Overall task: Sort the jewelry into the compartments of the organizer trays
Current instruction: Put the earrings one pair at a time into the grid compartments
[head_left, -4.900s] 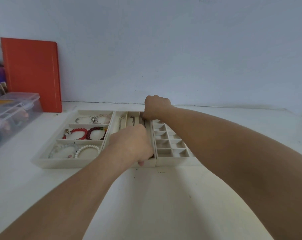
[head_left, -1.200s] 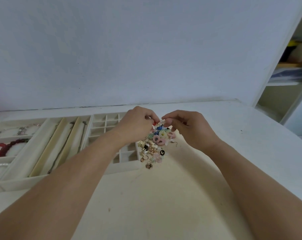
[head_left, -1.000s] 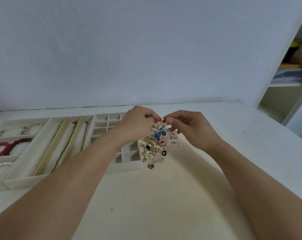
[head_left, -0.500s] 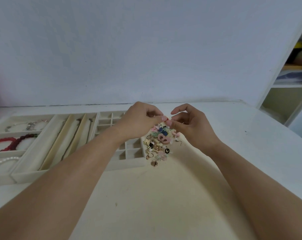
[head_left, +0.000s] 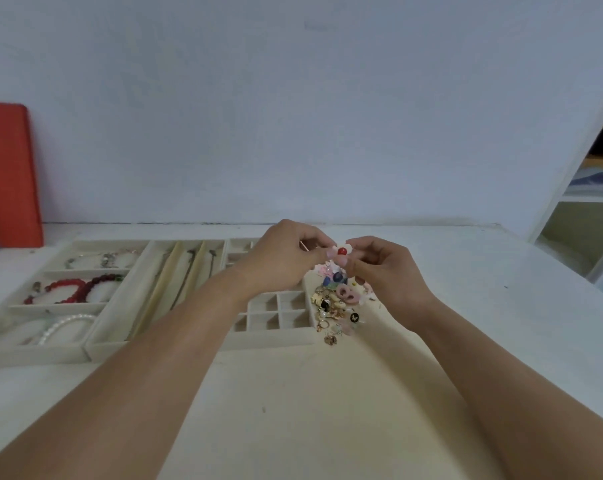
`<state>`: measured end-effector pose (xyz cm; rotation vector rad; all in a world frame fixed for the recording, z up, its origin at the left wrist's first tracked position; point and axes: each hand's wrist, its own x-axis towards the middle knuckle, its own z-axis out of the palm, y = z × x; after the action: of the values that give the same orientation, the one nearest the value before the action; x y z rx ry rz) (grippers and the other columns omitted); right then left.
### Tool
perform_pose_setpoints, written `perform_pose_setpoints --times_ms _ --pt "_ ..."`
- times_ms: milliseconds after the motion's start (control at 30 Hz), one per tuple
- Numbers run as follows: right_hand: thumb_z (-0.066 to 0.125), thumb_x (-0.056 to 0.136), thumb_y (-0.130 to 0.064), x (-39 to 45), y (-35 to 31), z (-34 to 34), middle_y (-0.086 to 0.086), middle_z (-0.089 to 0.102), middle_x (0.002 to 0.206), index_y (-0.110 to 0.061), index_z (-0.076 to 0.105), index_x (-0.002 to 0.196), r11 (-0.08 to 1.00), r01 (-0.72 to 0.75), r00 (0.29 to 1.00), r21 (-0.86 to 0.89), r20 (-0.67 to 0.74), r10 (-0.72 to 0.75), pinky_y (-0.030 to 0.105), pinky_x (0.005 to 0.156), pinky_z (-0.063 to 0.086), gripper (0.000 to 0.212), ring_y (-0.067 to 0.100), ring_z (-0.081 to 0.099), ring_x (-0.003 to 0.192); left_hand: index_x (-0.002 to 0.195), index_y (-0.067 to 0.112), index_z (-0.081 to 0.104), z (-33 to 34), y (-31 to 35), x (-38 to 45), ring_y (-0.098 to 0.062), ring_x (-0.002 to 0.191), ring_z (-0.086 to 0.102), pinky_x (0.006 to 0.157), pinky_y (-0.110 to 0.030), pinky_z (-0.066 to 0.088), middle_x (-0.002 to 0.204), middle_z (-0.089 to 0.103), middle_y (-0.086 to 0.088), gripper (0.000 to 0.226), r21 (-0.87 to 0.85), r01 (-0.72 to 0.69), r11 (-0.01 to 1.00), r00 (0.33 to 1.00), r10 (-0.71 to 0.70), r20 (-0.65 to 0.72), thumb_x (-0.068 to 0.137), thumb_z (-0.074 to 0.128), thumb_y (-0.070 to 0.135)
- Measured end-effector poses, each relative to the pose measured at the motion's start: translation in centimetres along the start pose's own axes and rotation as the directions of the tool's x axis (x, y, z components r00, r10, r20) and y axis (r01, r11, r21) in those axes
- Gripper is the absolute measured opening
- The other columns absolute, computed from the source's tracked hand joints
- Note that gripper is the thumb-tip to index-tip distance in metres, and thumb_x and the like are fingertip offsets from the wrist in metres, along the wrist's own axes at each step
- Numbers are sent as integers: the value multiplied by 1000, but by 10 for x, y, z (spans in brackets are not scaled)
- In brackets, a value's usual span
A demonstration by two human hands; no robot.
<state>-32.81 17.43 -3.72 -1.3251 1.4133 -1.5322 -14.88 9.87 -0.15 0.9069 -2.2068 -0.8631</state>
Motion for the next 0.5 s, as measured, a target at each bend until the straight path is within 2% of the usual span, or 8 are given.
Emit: perform_pose_setpoints --times_ms 100,167,267,367,400,500 --pt "84 81 -18 12 -15 10 8 75 78 -14 71 97 998 16 1000 -54 -3 -16 32 68 49 21 17 66 68 101 28 78 -34 -14 -6 2 67 55 67 -14 42 83 65 12 12 72 40 997 993 -32 -114 94 68 26" --pt "84 81 -20 23 -24 21 8 76 78 -15 69 101 995 31 999 -98 21 -29 29 65 49 25 16 67 69 100 29 77 -62 -26 -9 1 70 58 64 -9 41 87 66 11 13 75 77 994 973 -59 -223 94 68 22" --pt "82 83 -19 41 -34 46 6 77 80 -15 70 100 988 47 997 -148 72 -37 20 65 53 21 11 69 69 99 29 76 -90 -50 -11 -8 78 68 63 -14 45 92 66 6 16 6 156 988 921 -144 -363 92 67 18" --pt "80 85 -13 65 -30 81 8 77 86 -14 75 101 985 56 986 -164 161 -29 31 74 59 16 18 73 73 100 29 77 -101 -73 -9 -17 90 69 66 -21 45 94 65 5 17 -26 202 979 895 -195 -401 92 67 17" --pt "79 86 -14 72 -27 92 7 77 87 -15 77 102 978 66 984 -197 176 -31 33 73 58 15 18 72 73 100 28 77 -102 -78 -7 -18 91 69 67 -21 44 92 65 5 18 -26 205 978 897 -198 -395 91 67 17" --pt "75 90 -20 91 -23 117 6 76 91 -19 77 104 943 90 982 -322 184 -30 21 60 46 14 14 67 74 100 27 77 -106 -84 -3 -15 89 68 70 -21 43 90 64 5 16 -40 192 981 897 -192 -398 91 68 18"
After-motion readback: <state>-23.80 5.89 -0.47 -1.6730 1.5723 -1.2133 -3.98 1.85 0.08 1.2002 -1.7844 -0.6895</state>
